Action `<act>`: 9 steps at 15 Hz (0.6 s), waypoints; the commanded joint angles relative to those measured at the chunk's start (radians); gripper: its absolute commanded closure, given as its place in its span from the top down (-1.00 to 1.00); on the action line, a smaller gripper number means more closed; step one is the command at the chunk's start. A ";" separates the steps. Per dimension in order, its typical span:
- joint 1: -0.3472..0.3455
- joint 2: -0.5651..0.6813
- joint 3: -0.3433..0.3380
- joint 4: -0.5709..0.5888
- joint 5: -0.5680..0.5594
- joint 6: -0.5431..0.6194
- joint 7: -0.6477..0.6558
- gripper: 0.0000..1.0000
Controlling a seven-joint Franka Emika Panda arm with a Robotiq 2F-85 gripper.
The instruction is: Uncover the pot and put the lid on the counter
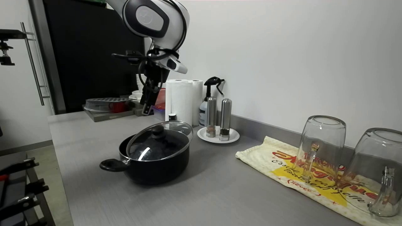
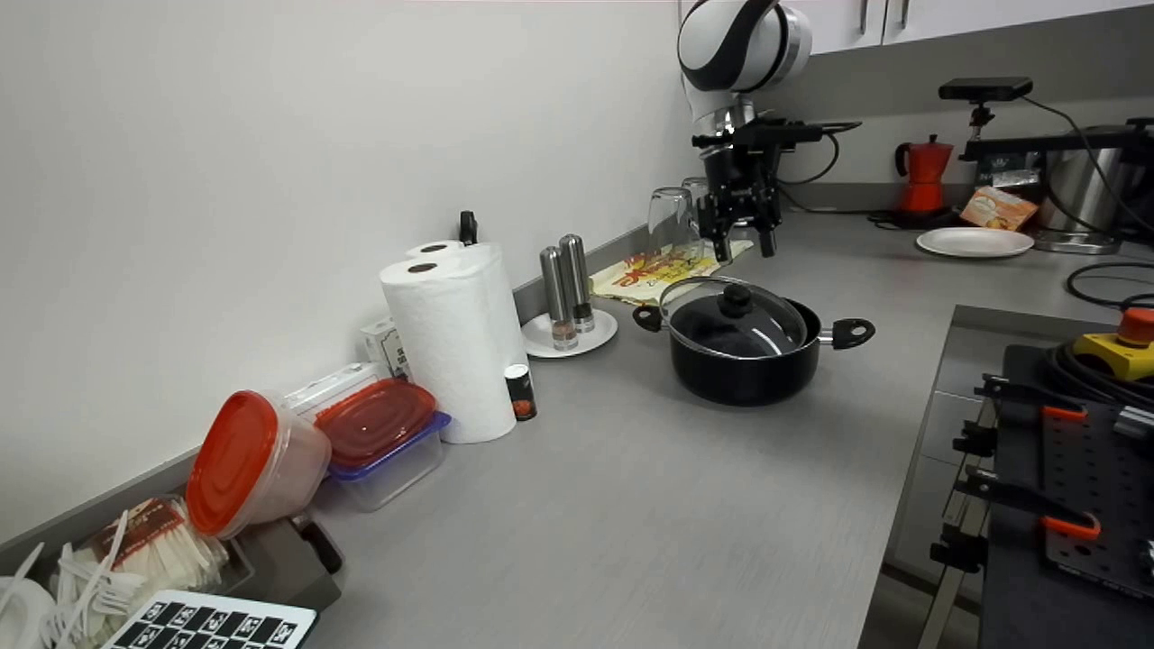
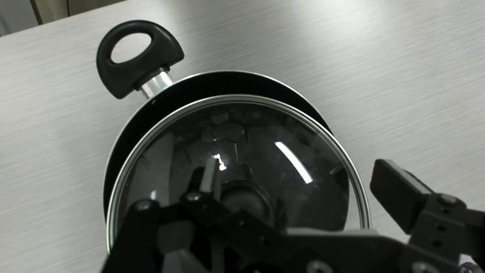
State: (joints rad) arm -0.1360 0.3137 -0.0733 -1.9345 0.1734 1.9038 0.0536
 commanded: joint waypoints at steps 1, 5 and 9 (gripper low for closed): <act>-0.013 0.064 -0.008 0.060 0.036 -0.056 0.001 1.00; -0.025 0.156 -0.011 0.129 0.043 -0.076 0.025 1.00; -0.033 0.181 -0.020 0.145 0.079 -0.003 0.084 1.00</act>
State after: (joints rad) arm -0.1641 0.4671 -0.0856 -1.8357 0.2071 1.8891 0.1000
